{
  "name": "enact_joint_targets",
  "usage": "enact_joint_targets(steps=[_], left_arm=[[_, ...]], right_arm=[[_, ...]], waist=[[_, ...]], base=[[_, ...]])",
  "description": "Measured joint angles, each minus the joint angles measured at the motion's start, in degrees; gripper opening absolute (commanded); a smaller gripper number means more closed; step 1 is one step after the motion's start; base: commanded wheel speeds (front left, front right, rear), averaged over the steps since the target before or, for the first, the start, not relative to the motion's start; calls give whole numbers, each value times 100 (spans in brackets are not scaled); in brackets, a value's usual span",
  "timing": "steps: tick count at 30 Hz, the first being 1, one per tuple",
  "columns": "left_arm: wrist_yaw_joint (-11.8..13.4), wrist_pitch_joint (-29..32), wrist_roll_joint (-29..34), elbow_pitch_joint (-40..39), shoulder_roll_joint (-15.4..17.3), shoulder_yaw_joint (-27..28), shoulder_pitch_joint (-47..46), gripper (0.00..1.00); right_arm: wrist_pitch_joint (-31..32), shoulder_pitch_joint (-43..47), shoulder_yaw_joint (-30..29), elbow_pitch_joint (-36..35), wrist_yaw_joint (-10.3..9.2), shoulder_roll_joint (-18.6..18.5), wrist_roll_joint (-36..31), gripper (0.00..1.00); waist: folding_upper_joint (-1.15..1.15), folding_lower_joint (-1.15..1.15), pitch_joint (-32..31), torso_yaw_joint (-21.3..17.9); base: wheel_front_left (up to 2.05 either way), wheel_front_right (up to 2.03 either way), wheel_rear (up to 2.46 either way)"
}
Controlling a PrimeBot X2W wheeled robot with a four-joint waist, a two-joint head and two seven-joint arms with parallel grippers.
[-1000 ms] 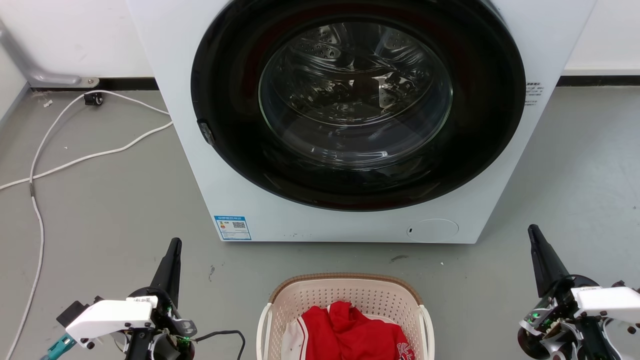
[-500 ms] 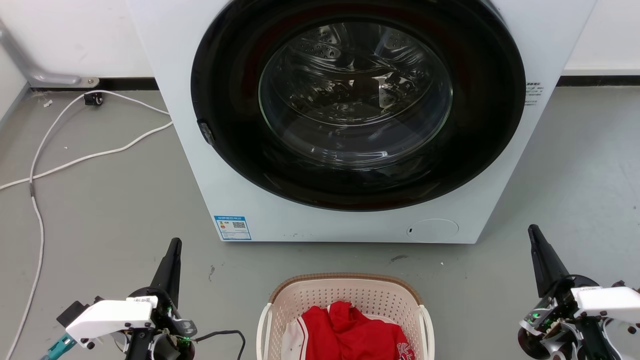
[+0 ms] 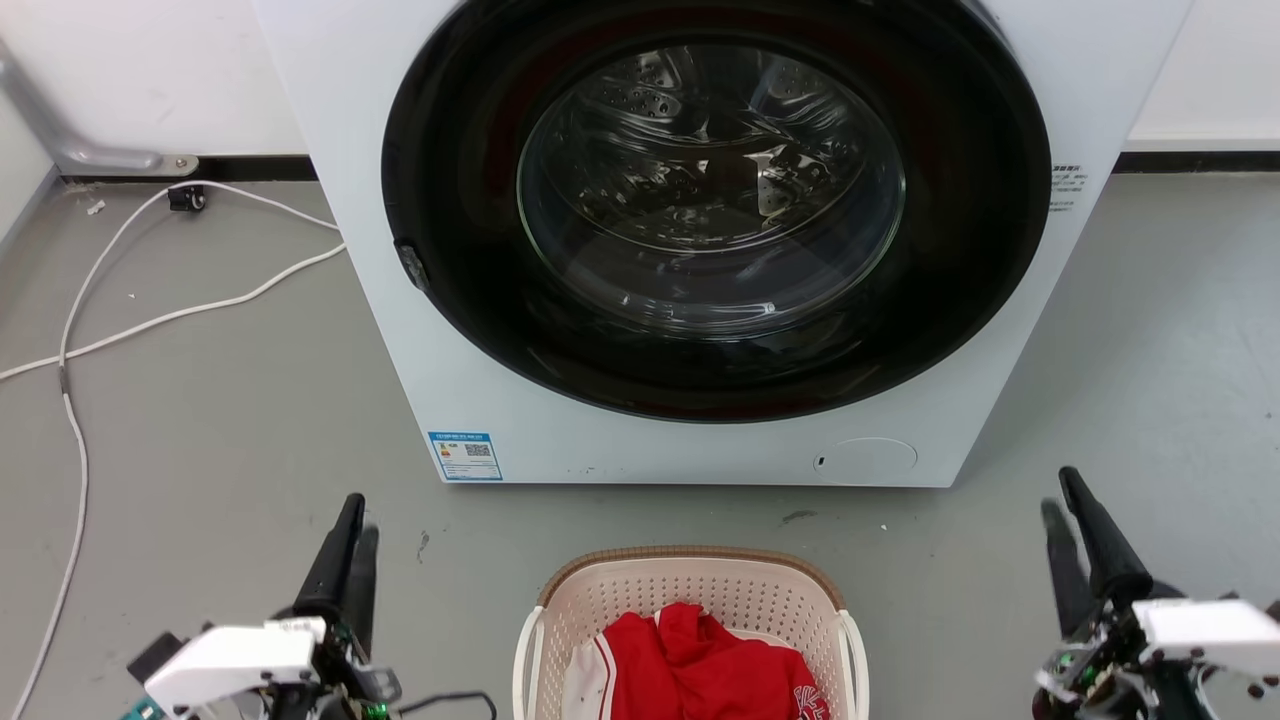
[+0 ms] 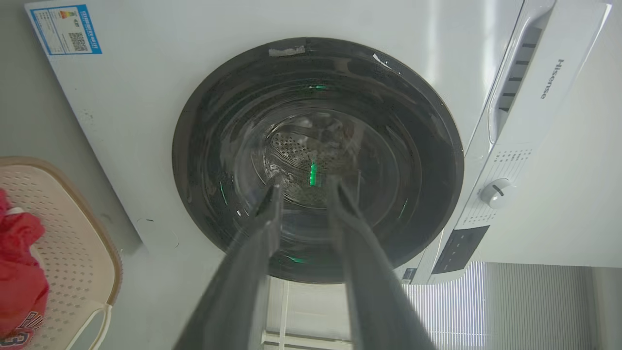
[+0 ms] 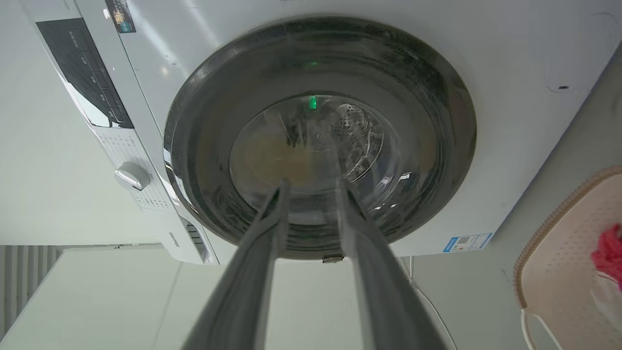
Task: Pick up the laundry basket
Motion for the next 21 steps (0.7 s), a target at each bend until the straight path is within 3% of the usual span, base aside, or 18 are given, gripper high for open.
enact_joint_targets(steps=[21], left_arm=[[2,-490,637,-129,-31,-1,279,100]], right_arm=[[-482,273,110,-197,-9,25,-444,100]], waist=[[0,0,16,-8]], base=[[0,0,0]])
